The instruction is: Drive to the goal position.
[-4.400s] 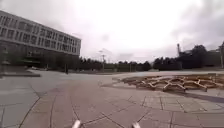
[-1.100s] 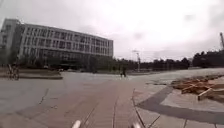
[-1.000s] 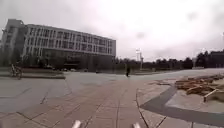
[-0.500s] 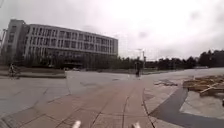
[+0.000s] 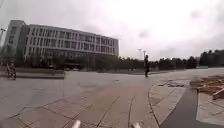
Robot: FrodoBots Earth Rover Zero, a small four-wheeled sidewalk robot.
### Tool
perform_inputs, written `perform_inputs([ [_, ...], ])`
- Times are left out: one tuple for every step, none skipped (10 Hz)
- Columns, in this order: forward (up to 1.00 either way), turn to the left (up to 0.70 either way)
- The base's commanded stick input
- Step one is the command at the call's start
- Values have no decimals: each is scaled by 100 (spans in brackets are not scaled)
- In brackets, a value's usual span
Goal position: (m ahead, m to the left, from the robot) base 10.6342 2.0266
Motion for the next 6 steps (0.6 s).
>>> perform_inputs([
  [70,0],
  [70,0],
  [70,0],
  [70,0],
  [70,0],
  [70,0],
])
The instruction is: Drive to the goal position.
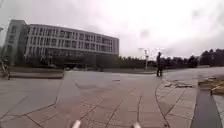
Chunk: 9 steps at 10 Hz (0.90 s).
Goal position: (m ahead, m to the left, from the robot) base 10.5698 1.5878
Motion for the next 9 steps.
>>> perform_inputs([
  [70,0],
  [70,0],
  [70,0],
  [70,0],
  [70,0],
  [70,0],
  [70,0],
  [70,0],
  [70,0],
])
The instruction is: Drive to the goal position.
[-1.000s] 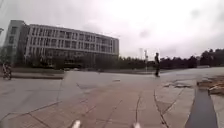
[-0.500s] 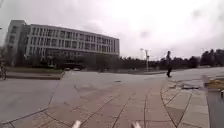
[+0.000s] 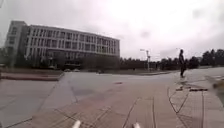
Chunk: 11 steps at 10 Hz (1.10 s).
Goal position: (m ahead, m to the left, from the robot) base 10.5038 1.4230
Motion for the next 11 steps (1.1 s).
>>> perform_inputs([
  [70,0],
  [70,0],
  [70,0],
  [70,0],
  [70,0],
  [70,0],
  [70,0],
  [70,0],
  [70,0],
  [70,0],
  [70,0],
])
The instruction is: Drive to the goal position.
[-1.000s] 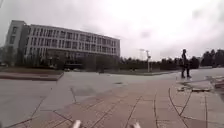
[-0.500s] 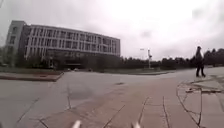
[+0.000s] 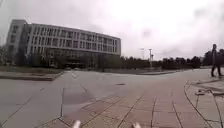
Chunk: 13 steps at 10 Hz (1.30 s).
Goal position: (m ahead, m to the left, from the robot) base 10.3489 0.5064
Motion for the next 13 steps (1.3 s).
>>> perform_inputs([
  [70,0],
  [70,0],
  [70,0],
  [70,0],
  [70,0],
  [70,0],
  [70,0],
  [70,0],
  [70,0],
  [70,0],
  [70,0],
  [70,0],
  [70,0],
])
